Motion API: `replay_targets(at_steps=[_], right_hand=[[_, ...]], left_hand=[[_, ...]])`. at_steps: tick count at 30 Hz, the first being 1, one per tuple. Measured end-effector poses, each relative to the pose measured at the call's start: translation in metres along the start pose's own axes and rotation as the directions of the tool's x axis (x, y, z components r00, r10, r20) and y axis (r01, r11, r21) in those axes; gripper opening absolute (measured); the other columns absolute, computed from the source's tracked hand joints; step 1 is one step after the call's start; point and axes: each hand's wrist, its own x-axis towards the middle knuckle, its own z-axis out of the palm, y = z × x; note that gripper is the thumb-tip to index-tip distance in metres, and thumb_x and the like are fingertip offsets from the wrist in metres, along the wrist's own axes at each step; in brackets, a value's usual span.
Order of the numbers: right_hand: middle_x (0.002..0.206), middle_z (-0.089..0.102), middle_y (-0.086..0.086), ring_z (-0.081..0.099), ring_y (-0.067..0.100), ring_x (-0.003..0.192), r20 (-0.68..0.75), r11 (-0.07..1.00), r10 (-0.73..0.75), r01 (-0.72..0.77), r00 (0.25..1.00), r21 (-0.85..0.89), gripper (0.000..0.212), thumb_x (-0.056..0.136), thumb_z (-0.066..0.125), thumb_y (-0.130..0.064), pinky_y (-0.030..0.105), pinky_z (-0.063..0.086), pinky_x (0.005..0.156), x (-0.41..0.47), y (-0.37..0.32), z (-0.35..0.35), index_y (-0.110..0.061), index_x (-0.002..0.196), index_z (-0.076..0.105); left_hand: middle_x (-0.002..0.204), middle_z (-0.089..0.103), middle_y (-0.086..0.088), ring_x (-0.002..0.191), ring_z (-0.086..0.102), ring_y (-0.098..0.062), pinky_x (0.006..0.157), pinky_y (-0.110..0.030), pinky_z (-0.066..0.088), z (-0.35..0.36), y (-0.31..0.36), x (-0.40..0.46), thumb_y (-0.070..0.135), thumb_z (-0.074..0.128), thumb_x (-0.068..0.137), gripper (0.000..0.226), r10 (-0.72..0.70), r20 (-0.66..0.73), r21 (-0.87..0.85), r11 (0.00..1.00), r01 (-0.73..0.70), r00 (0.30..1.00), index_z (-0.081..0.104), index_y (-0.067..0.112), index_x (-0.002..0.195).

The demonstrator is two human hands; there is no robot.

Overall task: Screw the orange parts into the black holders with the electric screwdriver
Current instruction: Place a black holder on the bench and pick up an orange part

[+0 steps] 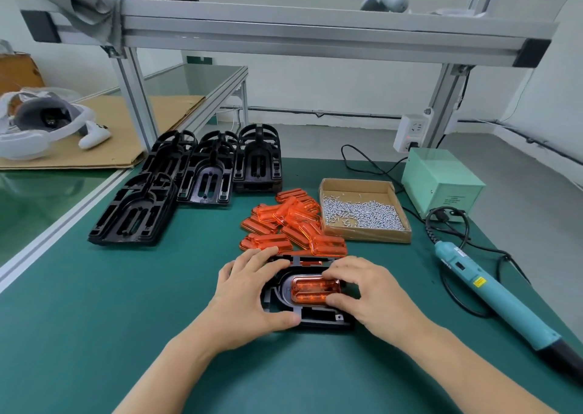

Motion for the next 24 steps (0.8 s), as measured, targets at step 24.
replay_targets(at_steps=[24], right_hand=[[0.091, 0.049, -0.019, 0.045, -0.003, 0.085, 0.142, 0.992, 0.022, -0.003, 0.990, -0.126, 0.042, 0.084, 0.069, -0.046, 0.026, 0.041, 0.083, 0.013, 0.015, -0.016, -0.031, 0.122, 0.063]], left_hand=[[0.150, 0.012, 0.028, 0.140, 0.004, 0.000, 0.114, -0.029, 0.000, -0.006, -0.005, 0.002, 0.064, 0.067, 0.073, 0.083, 0.001, 0.024, -0.006, 1.000, -0.001, 1.000, 0.031, 0.040, 0.143]])
